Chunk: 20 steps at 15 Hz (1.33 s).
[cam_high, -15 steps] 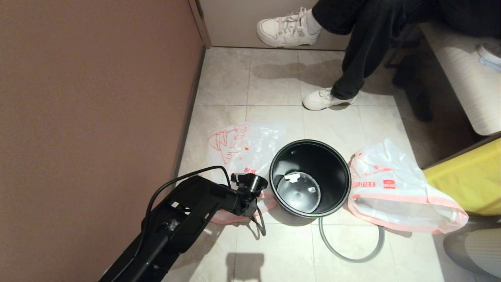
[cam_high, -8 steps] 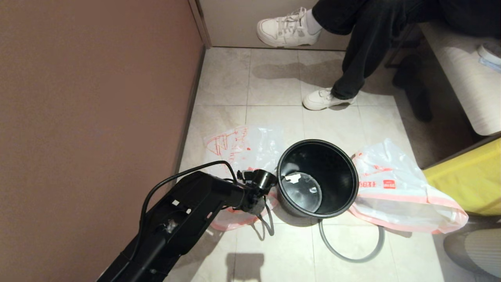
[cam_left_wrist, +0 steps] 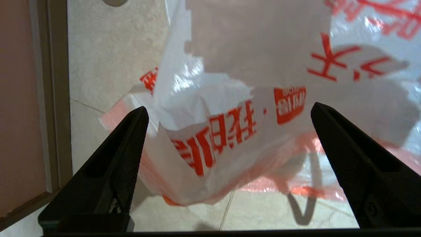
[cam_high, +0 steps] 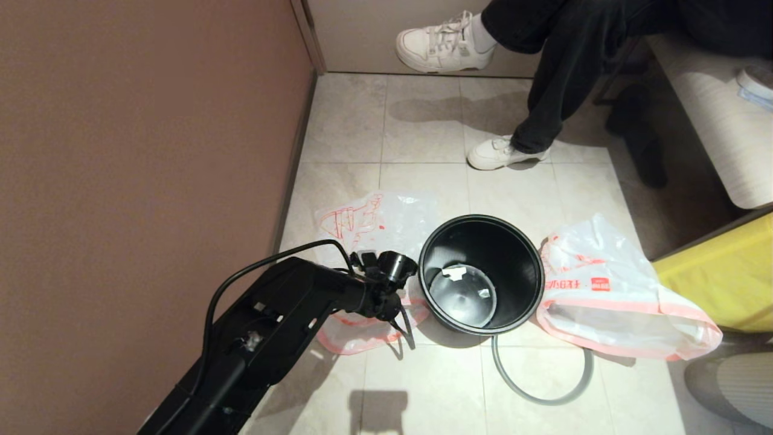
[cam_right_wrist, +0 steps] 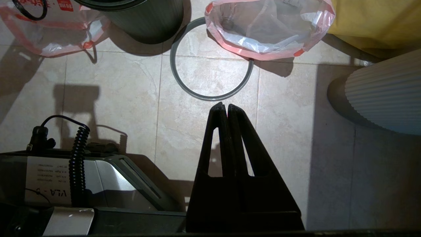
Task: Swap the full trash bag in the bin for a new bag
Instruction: Put the new garbage bag on the trash can
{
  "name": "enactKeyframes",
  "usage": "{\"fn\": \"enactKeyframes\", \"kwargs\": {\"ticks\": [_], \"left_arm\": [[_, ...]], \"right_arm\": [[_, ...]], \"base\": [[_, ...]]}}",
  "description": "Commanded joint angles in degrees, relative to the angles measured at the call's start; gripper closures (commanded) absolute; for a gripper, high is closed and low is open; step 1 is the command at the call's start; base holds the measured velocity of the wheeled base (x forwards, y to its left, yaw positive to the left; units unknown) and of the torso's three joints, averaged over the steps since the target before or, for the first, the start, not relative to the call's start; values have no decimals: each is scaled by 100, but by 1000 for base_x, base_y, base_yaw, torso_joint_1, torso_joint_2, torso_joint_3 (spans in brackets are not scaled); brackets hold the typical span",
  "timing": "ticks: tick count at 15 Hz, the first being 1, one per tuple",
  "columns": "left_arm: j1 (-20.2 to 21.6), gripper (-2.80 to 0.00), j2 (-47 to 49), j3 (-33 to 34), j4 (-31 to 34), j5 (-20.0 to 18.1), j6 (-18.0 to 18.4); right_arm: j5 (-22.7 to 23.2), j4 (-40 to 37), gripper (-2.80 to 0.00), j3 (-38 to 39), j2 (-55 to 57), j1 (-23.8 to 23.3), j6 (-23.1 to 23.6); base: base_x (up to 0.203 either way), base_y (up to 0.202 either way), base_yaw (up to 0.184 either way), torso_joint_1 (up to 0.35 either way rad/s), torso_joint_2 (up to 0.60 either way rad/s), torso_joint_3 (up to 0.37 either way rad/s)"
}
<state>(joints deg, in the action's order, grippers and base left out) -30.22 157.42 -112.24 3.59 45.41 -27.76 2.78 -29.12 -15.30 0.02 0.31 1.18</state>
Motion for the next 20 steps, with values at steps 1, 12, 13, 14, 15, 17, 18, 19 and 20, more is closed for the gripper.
{"fn": "enactKeyframes", "kwargs": {"ticks": [1, 12, 13, 14, 15, 17, 18, 19, 20], "left_arm": [[68, -280, 10, 0, -37, 48, -12], [297, -280, 1045, -9, -1139, 91, 787], [298, -280, 1070, -9, -1159, 82, 798], [298, -280, 1116, -9, -1167, 82, 833], [298, -273, 1125, -9, -1168, 73, 842], [304, 0, 1133, -9, -1213, 54, 842], [305, 0, 1133, -9, -1232, 47, 842], [306, 0, 1133, -9, -1256, 38, 842], [298, 0, 1142, -9, -1256, 38, 842]], "right_arm": [[3, -14, 0, 27, -2, 4, 5], [-41, 3, 0, 212, -2, 4, 5], [-49, 3, 0, 203, -2, 4, 5], [-49, 3, 0, 203, -2, 4, 5], [-49, 3, 0, 203, -2, 4, 5], [-49, 12, 0, 194, -2, 4, 5], [-49, 12, 0, 194, -2, 4, 5], [-49, 12, 0, 194, -2, 4, 5], [-49, 12, 0, 194, -2, 4, 5]], "base": [[0, 0, 0, 0, 0, 0], [0, 0, 0, 0, 0, 0], [0, 0, 0, 0, 0, 0], [0, 0, 0, 0, 0, 0], [0, 0, 0, 0, 0, 0], [0, 0, 0, 0, 0, 0], [0, 0, 0, 0, 0, 0], [0, 0, 0, 0, 0, 0], [0, 0, 0, 0, 0, 0]]}}
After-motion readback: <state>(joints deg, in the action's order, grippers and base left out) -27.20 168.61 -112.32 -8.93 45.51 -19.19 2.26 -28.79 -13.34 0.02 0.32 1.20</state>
